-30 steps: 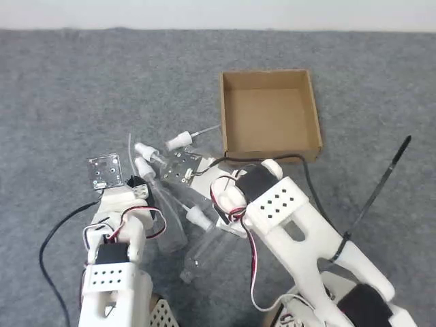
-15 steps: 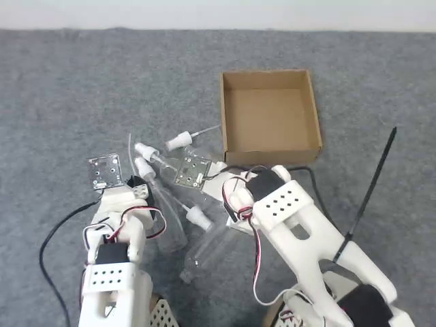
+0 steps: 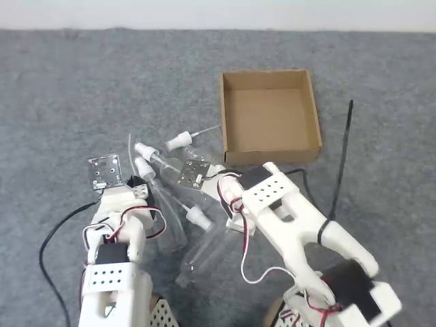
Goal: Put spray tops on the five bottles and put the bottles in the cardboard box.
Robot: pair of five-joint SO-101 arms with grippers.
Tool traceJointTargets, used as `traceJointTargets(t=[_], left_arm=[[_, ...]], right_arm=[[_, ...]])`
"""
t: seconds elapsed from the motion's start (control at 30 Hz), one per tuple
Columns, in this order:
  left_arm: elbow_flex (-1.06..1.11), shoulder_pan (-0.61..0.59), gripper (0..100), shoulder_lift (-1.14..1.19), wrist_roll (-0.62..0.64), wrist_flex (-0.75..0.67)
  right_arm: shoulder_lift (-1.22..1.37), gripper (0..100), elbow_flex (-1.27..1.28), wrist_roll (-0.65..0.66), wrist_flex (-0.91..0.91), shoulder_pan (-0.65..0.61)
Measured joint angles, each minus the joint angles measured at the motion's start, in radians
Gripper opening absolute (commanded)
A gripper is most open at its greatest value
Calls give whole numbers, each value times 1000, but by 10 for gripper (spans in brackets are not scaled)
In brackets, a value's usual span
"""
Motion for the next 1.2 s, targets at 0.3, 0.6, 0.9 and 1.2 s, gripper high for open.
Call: traceJointTargets(t=[0.3,0.6,0.9,1.2], left_arm=[[0,2,12,0,0,0],[0,3,12,0,0,0],[0,3,12,0,0,0],[0,0,12,0,0,0]], right_arm=[[69,274,-2,8,-14,15],[83,187,-2,14,-14,40],[83,188,-2,15,9,68],[83,188,-29,-11,80,118]])
